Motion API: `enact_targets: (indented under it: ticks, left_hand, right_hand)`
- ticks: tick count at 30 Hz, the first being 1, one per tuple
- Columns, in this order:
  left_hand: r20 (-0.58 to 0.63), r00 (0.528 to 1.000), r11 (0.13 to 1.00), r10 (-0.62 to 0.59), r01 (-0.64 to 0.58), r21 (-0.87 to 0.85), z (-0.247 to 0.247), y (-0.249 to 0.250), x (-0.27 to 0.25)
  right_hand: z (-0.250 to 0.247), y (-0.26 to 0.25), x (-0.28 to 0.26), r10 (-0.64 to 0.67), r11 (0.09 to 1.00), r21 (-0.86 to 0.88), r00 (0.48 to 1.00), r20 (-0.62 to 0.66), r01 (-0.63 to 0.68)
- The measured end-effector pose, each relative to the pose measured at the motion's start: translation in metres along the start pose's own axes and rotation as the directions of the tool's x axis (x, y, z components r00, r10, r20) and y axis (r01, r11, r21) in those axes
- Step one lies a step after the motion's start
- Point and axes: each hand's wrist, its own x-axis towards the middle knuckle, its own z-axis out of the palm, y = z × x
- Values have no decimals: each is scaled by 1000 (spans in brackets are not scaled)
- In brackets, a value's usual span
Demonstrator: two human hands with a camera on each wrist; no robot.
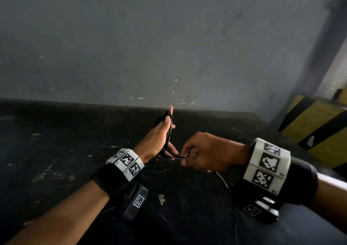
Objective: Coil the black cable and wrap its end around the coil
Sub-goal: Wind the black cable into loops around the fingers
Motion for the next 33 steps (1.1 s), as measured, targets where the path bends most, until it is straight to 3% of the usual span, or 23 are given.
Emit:
enact_targets:
  ticks: [6,10,12,17,26,30,33]
  left_hand:
    - [65,997,956,-31,11,293,2,-9,-11]
    - [93,992,946,-87,53,321,-8,-20,-17]
    - [153,975,939,-162,105,329,-13,-27,-22]
    - [357,898,964,-256,209,166,-10,-25,-45]
    - [585,787,964,-194,263,-33,-7,4,-65]
    - [590,803,933,-91,275,-231,-10,19,-65]
    - [480,877,896,-4,216,-389,-10,34,-55]
  right_hand:
    - [-12,1,-8,3,982,-191,999,45,5]
    - [-26,9,-16,41,986,-161,998,51,-32]
    - [-36,15,-16,1,968,-253,1000,12,2]
    - [-62,36,-5,-118,914,-405,955,-272,-2]
    - [-33,63,26,-173,912,-409,900,-400,-6]
    - [-3,63,39,-158,959,-282,882,-444,29]
    - [23,56,44,-120,991,-115,878,-464,74]
